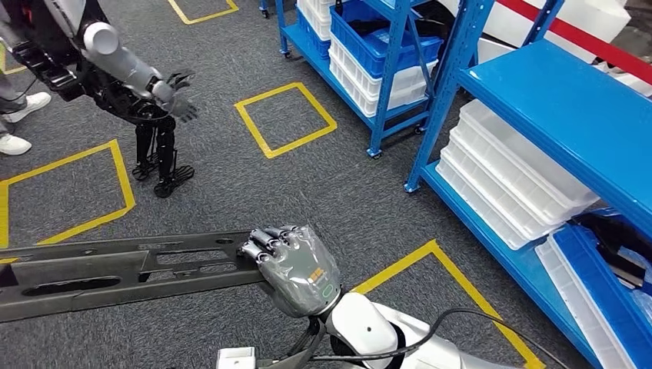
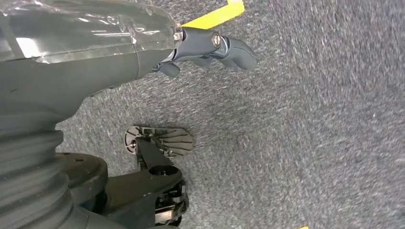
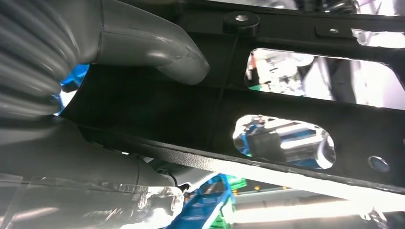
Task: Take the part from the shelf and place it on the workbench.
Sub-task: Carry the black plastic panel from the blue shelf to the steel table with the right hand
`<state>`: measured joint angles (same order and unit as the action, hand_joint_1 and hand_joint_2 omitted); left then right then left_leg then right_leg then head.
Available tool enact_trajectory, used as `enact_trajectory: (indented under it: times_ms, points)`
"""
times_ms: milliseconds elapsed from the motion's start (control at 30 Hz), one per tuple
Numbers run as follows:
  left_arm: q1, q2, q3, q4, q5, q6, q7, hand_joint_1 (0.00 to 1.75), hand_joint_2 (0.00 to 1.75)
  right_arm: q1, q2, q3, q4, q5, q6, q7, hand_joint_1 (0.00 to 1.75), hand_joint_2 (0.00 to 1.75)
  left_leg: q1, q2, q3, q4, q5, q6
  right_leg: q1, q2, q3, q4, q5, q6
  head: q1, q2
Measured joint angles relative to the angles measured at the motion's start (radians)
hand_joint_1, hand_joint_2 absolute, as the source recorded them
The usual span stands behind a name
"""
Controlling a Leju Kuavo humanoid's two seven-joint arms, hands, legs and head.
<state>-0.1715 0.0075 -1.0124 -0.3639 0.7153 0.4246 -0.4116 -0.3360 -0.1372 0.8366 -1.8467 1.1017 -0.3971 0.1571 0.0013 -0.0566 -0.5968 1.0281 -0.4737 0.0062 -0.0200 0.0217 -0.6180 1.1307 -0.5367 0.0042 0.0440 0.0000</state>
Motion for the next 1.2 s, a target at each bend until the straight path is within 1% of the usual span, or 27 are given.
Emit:
enact_trajectory:
  times_ms: [33,100,133,200,267,333,367,400,433,467,533,567,600,667,700,767,833,867,900,933,967,1000,1033,1067,1100,1167,1200]
  points:
    - [0.0,0.0,0.0,0.0,0.0,0.0,0.0,0.0,1.75,0.0,0.0,0.0,0.0,0.0,0.0,0.0,1.75,1.75,0.0,-0.008,-0.004,0.007,-0.003,-0.005,-0.001,0.012,0.017,-0.042,0.015,-0.001,0.0,0.0]
    - [0.0,0.0,0.0,0.0,0.001,0.0,0.0,0.0,1.75,0.0,0.001,0.0,0.0,0.0,0.0,0.0,1.75,1.75,0.002,-0.02,-0.011,0.014,-0.005,-0.016,0.002,0.024,0.025,-0.062,0.016,-0.006,0.0,0.0]
    - [0.001,0.0,0.0,0.0,0.001,0.0,0.0,0.0,1.75,0.0,0.001,0.0,0.0,0.0,0.0,0.0,1.75,1.75,0.004,-0.027,-0.013,0.014,-0.004,-0.021,0.004,0.018,0.025,-0.064,0.017,-0.01,0.0,0.0]
    - [0.003,0.0,0.0,0.0,0.002,0.0,0.0,0.0,1.75,-0.002,0.002,0.0,0.0,0.0,0.0,0.0,1.75,1.75,0.004,-0.013,-0.017,0.03,-0.015,-0.031,0.002,0.003,0.032,-0.071,0.021,-0.019,-0.004,0.0]
    - [0.001,0.0,0.0,0.0,0.002,0.0,0.0,0.0,1.75,-0.003,0.002,0.0,0.0,-0.001,0.0,0.0,1.75,1.75,0.004,0.022,-0.054,0.115,-0.062,-0.042,0.0,-0.016,0.038,-0.077,0.022,-0.027,-0.01,0.0]
    - [0.001,0.0,0.0,0.0,0.001,0.0,0.0,0.0,1.75,-0.003,0.002,0.0,0.0,-0.002,0.0,0.0,1.75,1.75,0.007,0.042,-0.119,0.245,-0.116,-0.05,0.003,-0.034,0.04,-0.077,0.019,-0.032,-0.014,0.0]
    - [0.002,0.0,0.0,0.0,0.002,0.0,0.0,0.0,1.75,-0.002,0.002,0.0,0.0,-0.002,0.0,0.0,1.75,1.75,0.009,0.045,-0.141,0.286,-0.125,-0.051,0.004,-0.043,0.041,-0.077,0.017,-0.033,-0.014,0.0]
    - [0.003,0.0,0.0,0.0,0.002,0.0,0.0,0.0,1.75,-0.002,0.002,0.0,0.0,-0.002,0.0,0.0,1.75,1.75,0.01,0.047,-0.145,0.29,-0.114,-0.052,0.004,-0.05,0.043,-0.077,0.015,-0.033,-0.014,0.0]
    - [0.004,0.0,0.0,0.0,0.002,0.0,0.0,0.0,1.75,-0.002,0.002,0.0,0.0,-0.002,0.0,0.0,1.75,1.75,0.011,0.049,-0.128,0.253,-0.085,-0.05,0.004,-0.058,0.046,-0.077,0.013,-0.032,-0.014,0.0]
    - [0.003,0.0,0.0,0.0,0.002,0.0,0.0,0.0,1.75,-0.002,0.002,0.0,0.0,-0.002,0.0,-0.001,1.75,1.75,0.01,0.056,-0.094,0.183,-0.045,-0.048,0.004,-0.064,0.05,-0.077,0.01,-0.03,-0.014,0.0]
    - [0.002,0.0,0.0,0.0,0.001,0.0,-0.001,0.0,1.75,-0.003,0.002,0.0,0.0,-0.002,-0.001,-0.001,1.75,1.75,0.004,0.081,-0.032,0.053,0.003,-0.038,0.006,-0.076,0.058,-0.079,0.004,-0.024,-0.015,0.0]
    - [0.001,0.0,0.0,0.0,0.0,0.0,-0.001,0.0,1.75,-0.004,0.002,0.0,0.0,-0.003,-0.001,0.0,1.75,1.75,-0.001,0.089,-0.018,0.019,0.01,-0.033,0.007,-0.081,0.06,-0.08,0.002,-0.02,-0.015,0.0]
    - [0.001,0.0,0.0,0.0,0.0,0.0,-0.001,0.0,1.75,-0.004,0.002,0.0,0.0,-0.003,-0.001,0.0,1.75,1.75,-0.005,0.09,-0.016,0.01,0.007,-0.028,0.008,-0.086,0.061,-0.083,0.002,-0.016,-0.015,0.0]
    - [0.003,0.0,0.0,0.0,0.0,0.0,-0.001,0.0,1.75,-0.004,0.002,0.0,0.0,-0.003,-0.001,0.0,1.75,1.75,-0.006,0.077,-0.014,-0.002,0.011,-0.017,0.007,-0.092,0.066,-0.087,-0.002,-0.005,-0.014,0.0]
    - [0.003,0.0,0.0,0.0,0.0,0.0,-0.001,0.0,1.75,-0.005,0.002,0.0,0.0,-0.003,-0.001,0.0,1.75,1.75,-0.004,0.071,-0.01,-0.01,0.014,-0.011,0.006,-0.086,0.067,-0.079,-0.01,-0.001,-0.014,0.0]
    - [0.001,0.0,0.0,0.0,0.0,0.0,-0.002,0.0,1.75,-0.005,0.001,0.0,0.0,-0.003,-0.001,0.0,1.75,1.75,0.001,0.061,0.001,-0.024,0.02,0.002,0.005,-0.056,0.039,-0.01,-0.054,0.002,-0.011,0.0]
    - [0.0,0.0,0.0,0.0,-0.001,0.0,-0.002,0.0,1.75,-0.003,0.001,0.0,0.0,-0.003,-0.001,0.0,1.75,1.75,-0.002,0.049,0.002,-0.024,0.019,0.008,0.006,-0.03,-0.028,0.123,-0.112,0.002,-0.008,0.0]
    - [0.0,0.0,0.0,0.0,-0.001,0.0,-0.002,0.0,1.75,-0.001,0.001,0.0,0.0,-0.003,-0.001,0.0,1.75,1.75,-0.002,0.041,0.002,-0.023,0.018,0.009,0.006,-0.025,-0.058,0.175,-0.125,0.002,-0.007,0.0]
    - [0.001,0.0,0.0,0.0,-0.001,0.0,-0.002,0.0,1.75,0.0,0.0,0.0,0.0,-0.003,0.0,0.0,1.75,1.75,-0.003,0.032,0.002,-0.021,0.017,0.01,0.006,-0.024,-0.072,0.193,-0.117,0.002,-0.006,0.0]
    - [0.001,0.0,0.0,0.0,-0.001,0.0,-0.002,0.0,1.75,0.001,0.0,0.0,0.0,-0.003,0.0,0.001,1.75,1.75,-0.002,0.023,0.003,-0.018,0.015,0.009,0.005,-0.022,-0.067,0.17,-0.09,0.002,-0.006,0.0]
    - [0.001,0.0,0.0,0.0,-0.001,0.0,-0.002,0.0,1.75,0.001,0.0,0.0,0.0,-0.003,0.0,0.001,1.75,1.75,-0.001,0.014,0.003,-0.014,0.012,0.007,0.004,-0.019,-0.045,0.112,-0.049,0.001,-0.005,0.0]
    - [0.001,0.0,0.0,0.0,-0.001,0.0,-0.002,0.0,1.75,0.0,0.0,0.0,0.0,-0.003,0.0,0.001,1.75,1.75,0.0,0.005,0.002,-0.008,0.008,0.003,0.002,-0.006,-0.016,0.044,-0.015,0.0,-0.004,0.0]
    - [0.0,0.0,0.0,0.0,-0.001,-0.001,-0.002,0.0,1.75,0.0,0.0,0.0,0.0,-0.003,0.0,0.001,1.75,1.75,-0.001,-0.003,-0.002,0.001,0.004,-0.001,0.0,0.007,0.006,-0.013,0.009,-0.002,-0.003,0.0]
    - [0.0,0.0,0.0,0.0,-0.001,-0.001,-0.002,0.0,1.75,0.0,0.0,0.0,0.0,-0.004,0.0,0.0,1.75,1.75,-0.001,-0.01,-0.007,0.008,0.001,-0.007,0.0,0.017,0.019,-0.049,0.022,-0.004,-0.003,0.0]
    - [0.001,0.0,0.0,0.0,-0.001,-0.001,-0.002,0.0,1.75,0.0,0.0,0.0,0.0,-0.004,0.0,0.0,1.75,1.75,0.0,-0.015,-0.012,0.012,0.0,-0.012,0.001,0.023,0.022,-0.061,0.022,-0.007,-0.003,0.0]
    - [0.002,0.001,0.0,0.0,-0.001,-0.001,-0.002,0.0,1.75,-0.001,0.001,0.0,0.0,-0.004,0.0,0.0,1.75,1.75,0.002,-0.023,-0.015,0.014,0.001,-0.021,0.004,0.012,0.022,-0.064,0.025,-0.016,-0.004,0.0]
    - [0.003,0.001,0.0,0.0,-0.001,-0.001,-0.002,0.0,1.75,-0.002,0.001,0.0,0.0,-0.003,0.0,0.0,1.75,1.75,0.002,-0.016,-0.016,0.021,-0.005,-0.025,0.004,0.006,0.025,-0.068,0.027,-0.021,-0.006,0.0]
